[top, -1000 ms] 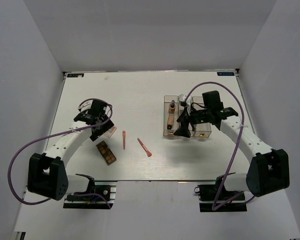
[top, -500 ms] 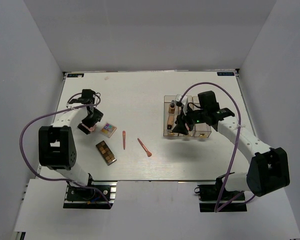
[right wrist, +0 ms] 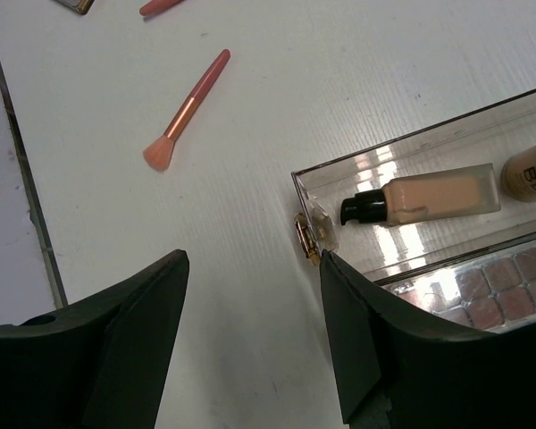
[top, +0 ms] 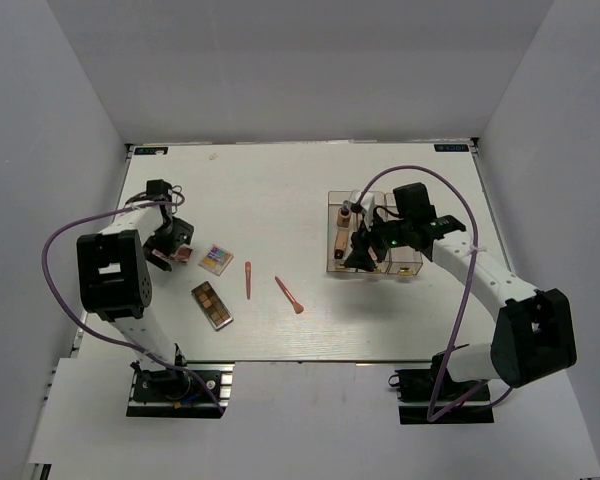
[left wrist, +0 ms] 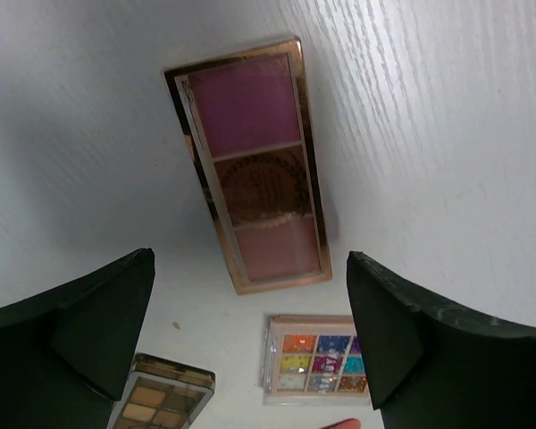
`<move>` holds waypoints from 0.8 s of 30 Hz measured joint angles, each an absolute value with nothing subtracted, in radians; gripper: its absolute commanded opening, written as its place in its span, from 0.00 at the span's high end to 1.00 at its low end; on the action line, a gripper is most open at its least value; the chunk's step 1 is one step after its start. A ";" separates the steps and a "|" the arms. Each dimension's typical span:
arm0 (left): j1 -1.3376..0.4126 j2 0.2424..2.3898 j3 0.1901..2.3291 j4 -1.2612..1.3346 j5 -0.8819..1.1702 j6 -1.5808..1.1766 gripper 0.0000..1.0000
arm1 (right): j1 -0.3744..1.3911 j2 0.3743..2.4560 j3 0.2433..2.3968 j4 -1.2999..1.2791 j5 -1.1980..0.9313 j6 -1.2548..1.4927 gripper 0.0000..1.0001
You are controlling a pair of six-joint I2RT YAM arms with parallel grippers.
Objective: Organize the makeup
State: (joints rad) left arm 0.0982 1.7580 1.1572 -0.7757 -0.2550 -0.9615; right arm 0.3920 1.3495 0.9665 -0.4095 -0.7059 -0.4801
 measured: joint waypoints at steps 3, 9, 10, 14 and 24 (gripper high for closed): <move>0.115 1.794 1.169 -0.773 -0.253 -0.954 0.02 | 0.393 1.360 0.966 -0.411 -0.706 -0.480 0.33; 0.144 1.830 1.181 -0.761 -0.251 -0.940 0.06 | 0.393 1.368 0.966 -0.416 -0.705 -0.480 0.33; 0.150 1.831 1.183 -0.757 -0.251 -0.938 0.08 | 0.393 1.368 0.966 -0.417 -0.705 -0.480 0.34; 0.163 1.839 1.191 -0.753 -0.250 -0.933 0.20 | 0.393 1.368 0.967 -0.419 -0.702 -0.480 0.33; 0.170 1.811 1.153 -0.694 -0.226 -0.907 0.75 | 0.393 1.368 0.968 -0.427 -0.694 -0.479 0.33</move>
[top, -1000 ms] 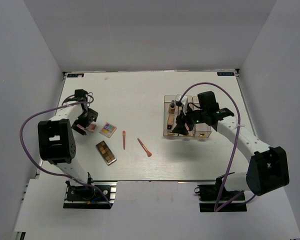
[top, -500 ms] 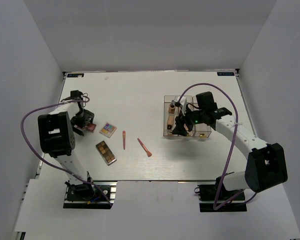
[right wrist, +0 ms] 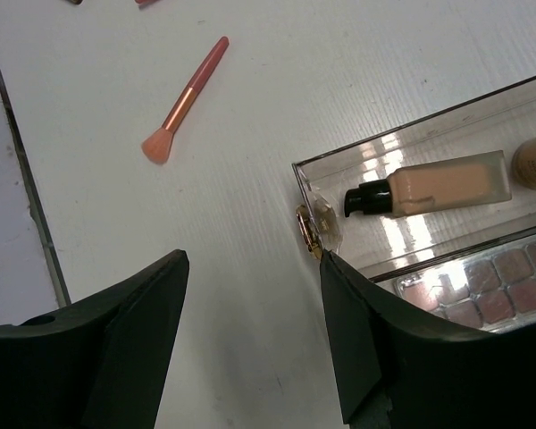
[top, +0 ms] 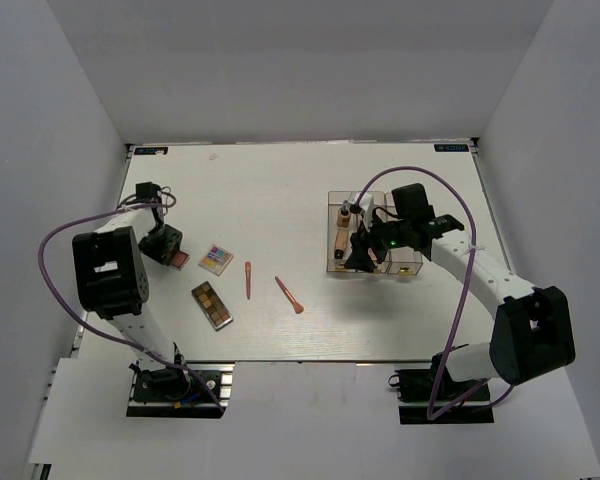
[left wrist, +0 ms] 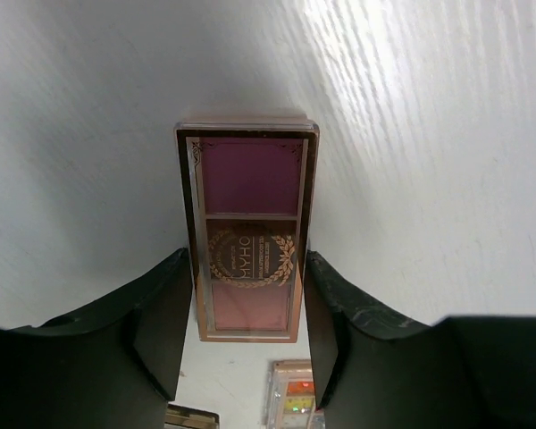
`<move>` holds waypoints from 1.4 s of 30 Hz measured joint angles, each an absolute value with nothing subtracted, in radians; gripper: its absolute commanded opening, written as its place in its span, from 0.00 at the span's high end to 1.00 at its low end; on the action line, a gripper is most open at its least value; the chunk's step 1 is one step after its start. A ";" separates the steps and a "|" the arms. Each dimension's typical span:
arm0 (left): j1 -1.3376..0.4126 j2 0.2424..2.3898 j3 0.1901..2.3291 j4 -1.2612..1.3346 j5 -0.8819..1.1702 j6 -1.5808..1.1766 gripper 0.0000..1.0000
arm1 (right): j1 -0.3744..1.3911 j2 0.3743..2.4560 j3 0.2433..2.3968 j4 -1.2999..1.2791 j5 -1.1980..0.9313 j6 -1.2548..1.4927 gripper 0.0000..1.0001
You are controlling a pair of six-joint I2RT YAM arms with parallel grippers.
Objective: Organize the makeup
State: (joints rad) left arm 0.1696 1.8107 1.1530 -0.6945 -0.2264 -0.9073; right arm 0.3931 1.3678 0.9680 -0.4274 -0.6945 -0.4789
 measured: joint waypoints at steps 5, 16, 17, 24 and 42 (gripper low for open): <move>0.148 1.737 1.093 -0.615 -0.112 -0.854 0.90 | 0.389 1.368 0.973 -0.420 -0.628 -0.432 0.49; -0.085 1.557 1.151 -0.383 0.312 -0.748 0.94 | 0.302 1.366 0.981 -0.337 -0.357 -0.278 1.00; -0.129 1.565 1.171 -0.363 0.339 -0.747 0.94 | 0.291 1.364 0.981 -0.329 -0.329 -0.265 1.00; -0.429 1.702 1.371 -0.280 0.436 -0.727 0.94 | 0.205 1.324 0.981 -0.295 -0.163 -0.163 1.00; -0.777 2.219 1.979 -0.471 0.322 -0.639 0.86 | 0.039 1.237 0.966 -0.280 -0.086 -0.035 1.00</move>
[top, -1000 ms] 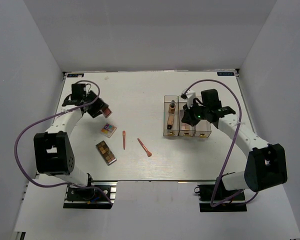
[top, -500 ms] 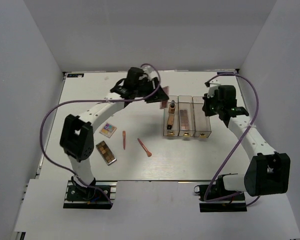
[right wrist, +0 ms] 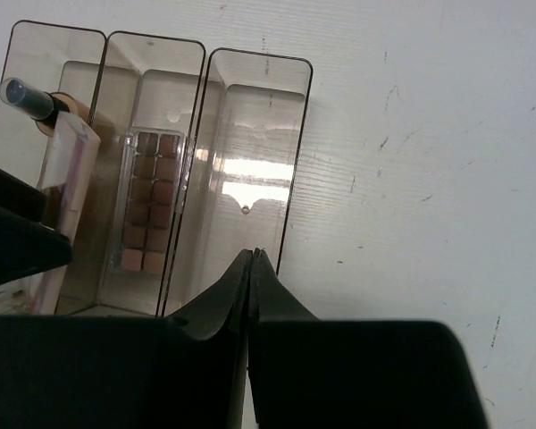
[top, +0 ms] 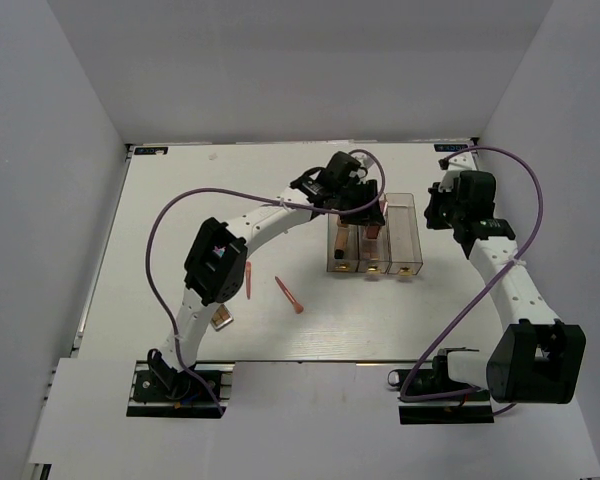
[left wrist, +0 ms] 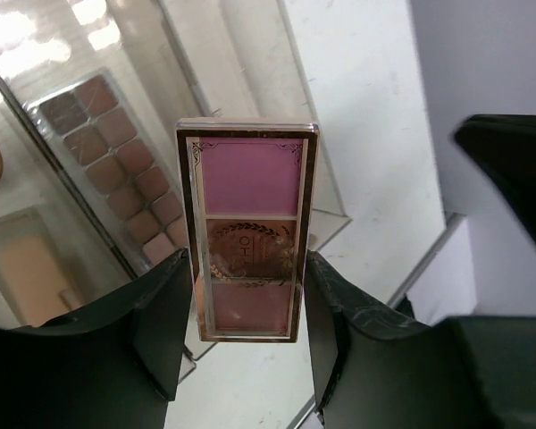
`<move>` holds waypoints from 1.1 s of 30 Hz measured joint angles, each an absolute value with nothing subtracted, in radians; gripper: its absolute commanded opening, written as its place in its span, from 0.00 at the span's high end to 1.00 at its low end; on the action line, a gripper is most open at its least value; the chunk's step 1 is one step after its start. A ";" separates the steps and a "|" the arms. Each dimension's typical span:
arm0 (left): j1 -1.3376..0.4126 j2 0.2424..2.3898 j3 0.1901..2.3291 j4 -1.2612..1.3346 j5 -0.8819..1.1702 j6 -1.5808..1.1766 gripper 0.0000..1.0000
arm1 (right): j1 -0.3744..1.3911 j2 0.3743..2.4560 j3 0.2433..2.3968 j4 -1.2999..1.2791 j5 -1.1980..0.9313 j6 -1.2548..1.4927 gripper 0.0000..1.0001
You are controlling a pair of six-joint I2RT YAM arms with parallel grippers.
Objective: Organize the makeup
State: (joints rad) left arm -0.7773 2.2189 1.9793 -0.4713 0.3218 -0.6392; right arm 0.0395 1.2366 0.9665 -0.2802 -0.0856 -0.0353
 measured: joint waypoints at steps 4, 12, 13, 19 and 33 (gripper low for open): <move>-0.799 2.252 1.982 -0.506 0.265 -0.644 0.81 | 0.027 1.237 0.965 -0.280 -0.093 -0.027 1.00; -0.823 2.284 1.996 -0.539 0.183 -0.666 0.44 | 0.020 1.237 0.957 -0.271 -0.116 -0.023 1.00; -0.824 2.284 1.997 -0.538 0.179 -0.670 0.40 | 0.020 1.237 0.951 -0.269 -0.118 -0.022 1.00; -0.829 2.285 2.004 -0.540 0.165 -0.687 0.33 | 0.019 1.236 0.942 -0.266 -0.132 -0.020 1.00; -0.830 2.282 2.009 -0.509 0.167 -0.719 0.46 | 0.015 1.200 0.933 -0.265 -0.229 -0.039 0.93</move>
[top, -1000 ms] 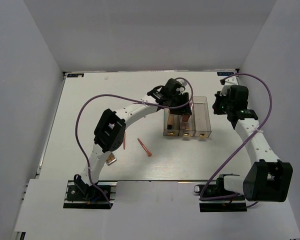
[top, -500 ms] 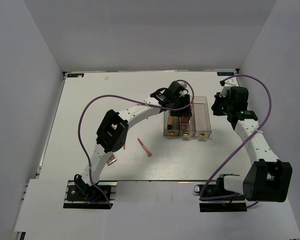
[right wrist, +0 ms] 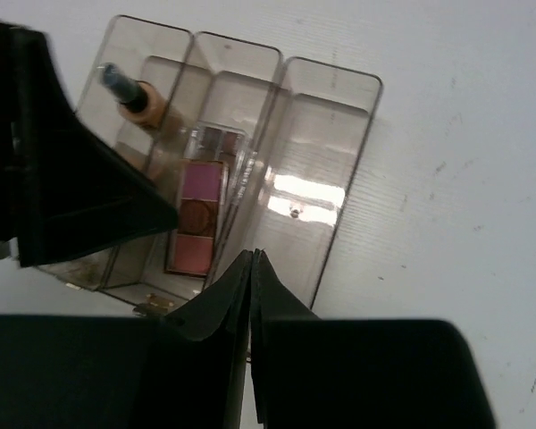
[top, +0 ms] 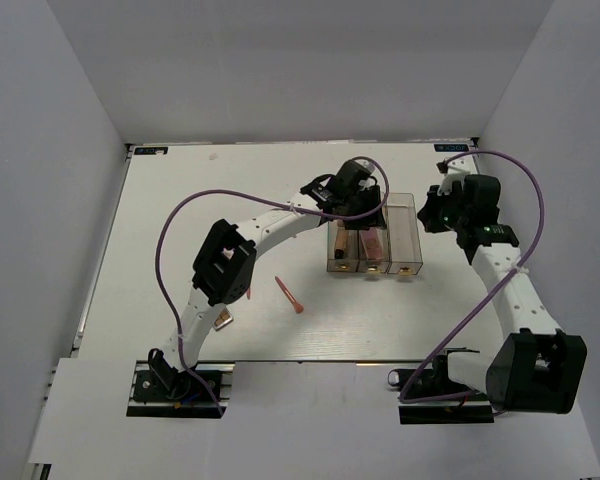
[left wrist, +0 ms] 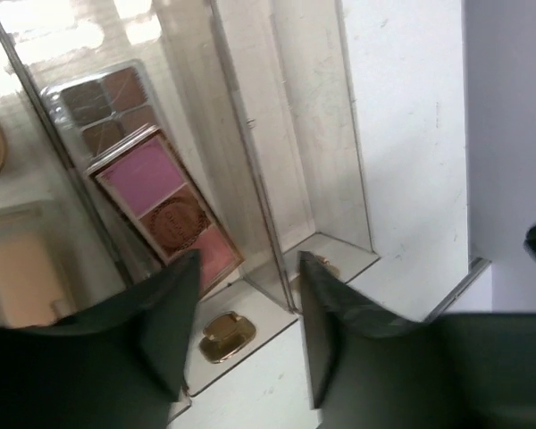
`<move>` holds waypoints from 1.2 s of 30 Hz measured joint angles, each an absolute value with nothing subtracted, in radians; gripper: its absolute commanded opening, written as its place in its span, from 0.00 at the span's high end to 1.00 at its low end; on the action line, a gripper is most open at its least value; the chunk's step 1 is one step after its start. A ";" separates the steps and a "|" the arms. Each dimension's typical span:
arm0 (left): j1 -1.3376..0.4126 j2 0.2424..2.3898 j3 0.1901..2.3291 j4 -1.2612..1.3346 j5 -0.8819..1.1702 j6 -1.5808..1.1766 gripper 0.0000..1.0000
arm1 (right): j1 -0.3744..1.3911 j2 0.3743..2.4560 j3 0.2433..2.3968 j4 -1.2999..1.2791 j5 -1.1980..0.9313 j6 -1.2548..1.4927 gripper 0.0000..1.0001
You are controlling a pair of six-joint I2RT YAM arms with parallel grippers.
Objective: Organize the makeup
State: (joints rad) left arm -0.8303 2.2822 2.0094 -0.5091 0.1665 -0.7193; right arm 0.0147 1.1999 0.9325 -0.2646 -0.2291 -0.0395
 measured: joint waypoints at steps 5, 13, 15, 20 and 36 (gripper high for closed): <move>-0.836 2.216 1.970 -0.469 0.157 -0.699 0.77 | 0.014 1.109 0.896 -0.243 -0.477 -0.128 0.66; -0.800 1.760 1.590 -0.427 0.053 -0.683 0.62 | 0.030 1.089 0.873 -0.284 -0.843 -0.329 0.21; -0.770 1.646 1.487 -0.435 0.006 -0.696 0.41 | 0.070 1.114 0.876 -0.321 -0.881 -0.390 0.20; -0.693 1.407 1.211 -0.543 -0.123 -0.790 0.23 | 0.288 1.221 0.941 -0.405 -0.863 -0.506 0.17; -0.669 0.712 1.079 -1.016 -0.620 -1.180 0.18 | 0.814 1.959 1.587 -0.410 -0.410 -0.312 0.11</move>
State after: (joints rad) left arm -0.6685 0.7120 1.0790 -1.0164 -0.6205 -1.1801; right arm 0.8143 1.9587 1.5871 -0.4095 -0.4095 -0.3119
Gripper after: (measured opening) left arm 0.822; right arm 0.889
